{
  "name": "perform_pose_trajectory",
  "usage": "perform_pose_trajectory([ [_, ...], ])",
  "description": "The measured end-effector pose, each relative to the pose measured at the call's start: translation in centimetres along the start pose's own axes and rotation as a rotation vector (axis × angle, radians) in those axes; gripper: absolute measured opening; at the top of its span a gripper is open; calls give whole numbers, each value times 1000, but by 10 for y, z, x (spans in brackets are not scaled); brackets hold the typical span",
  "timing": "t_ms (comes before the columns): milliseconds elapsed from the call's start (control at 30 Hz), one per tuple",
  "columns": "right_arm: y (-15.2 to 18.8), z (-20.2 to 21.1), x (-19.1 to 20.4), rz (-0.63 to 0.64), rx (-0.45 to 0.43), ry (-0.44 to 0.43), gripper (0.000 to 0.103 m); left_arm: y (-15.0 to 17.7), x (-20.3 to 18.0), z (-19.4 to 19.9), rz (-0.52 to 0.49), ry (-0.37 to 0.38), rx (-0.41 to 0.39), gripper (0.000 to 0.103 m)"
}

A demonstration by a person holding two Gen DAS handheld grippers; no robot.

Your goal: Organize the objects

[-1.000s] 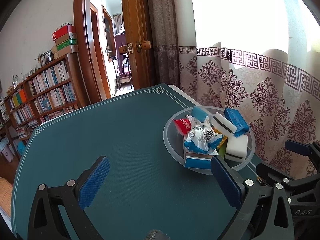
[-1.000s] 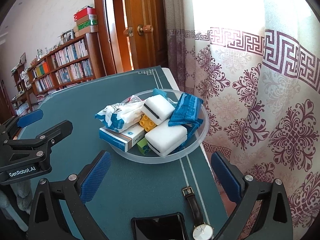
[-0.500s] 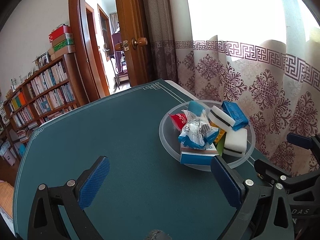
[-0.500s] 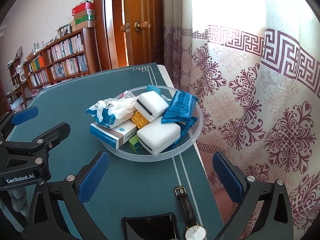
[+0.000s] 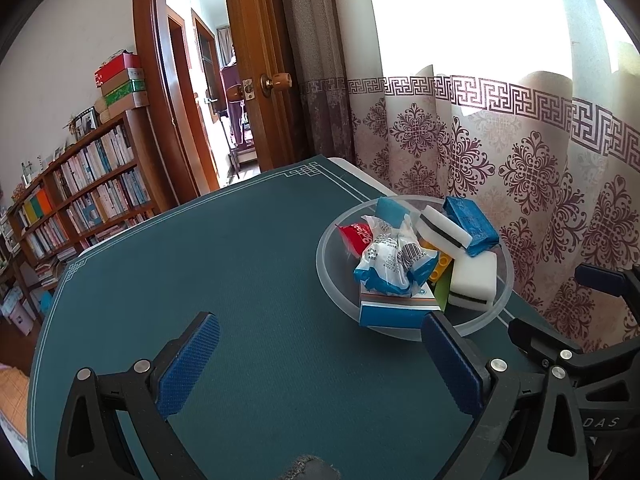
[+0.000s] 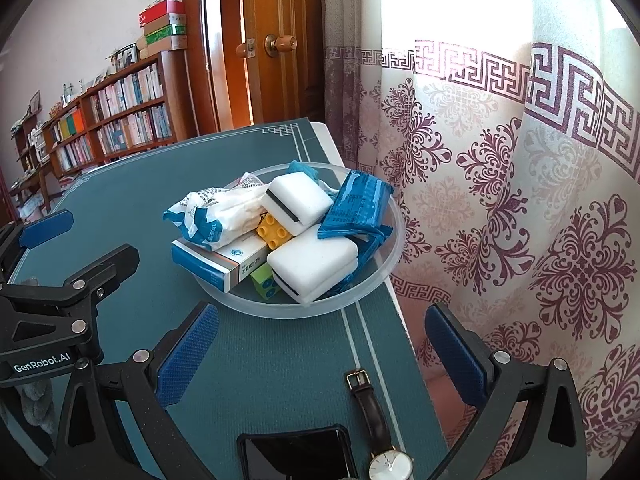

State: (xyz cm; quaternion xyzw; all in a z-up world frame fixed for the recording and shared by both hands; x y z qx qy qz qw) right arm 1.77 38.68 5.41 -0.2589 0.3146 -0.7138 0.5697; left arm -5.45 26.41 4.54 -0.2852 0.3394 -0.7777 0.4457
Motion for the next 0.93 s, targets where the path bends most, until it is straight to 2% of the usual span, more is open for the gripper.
perform_pose_trajectory([
  [200, 2, -4, -3, 0, 0, 24, 103, 1, -1, -2, -1, 1, 11, 103],
  [933, 5, -5, 2, 0, 5, 11, 103, 3, 0, -3, -8, -2, 14, 103],
])
Point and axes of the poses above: each gripper's, at about its wrist camera, not at the fingertips, and z roughly against the way its jaws point, x to its left, y to its underside, the point moved 9 cm from there along -z, roughly the way its jaws point, and after that the axes turned 2 degrees about x, right-handed, at the moved point
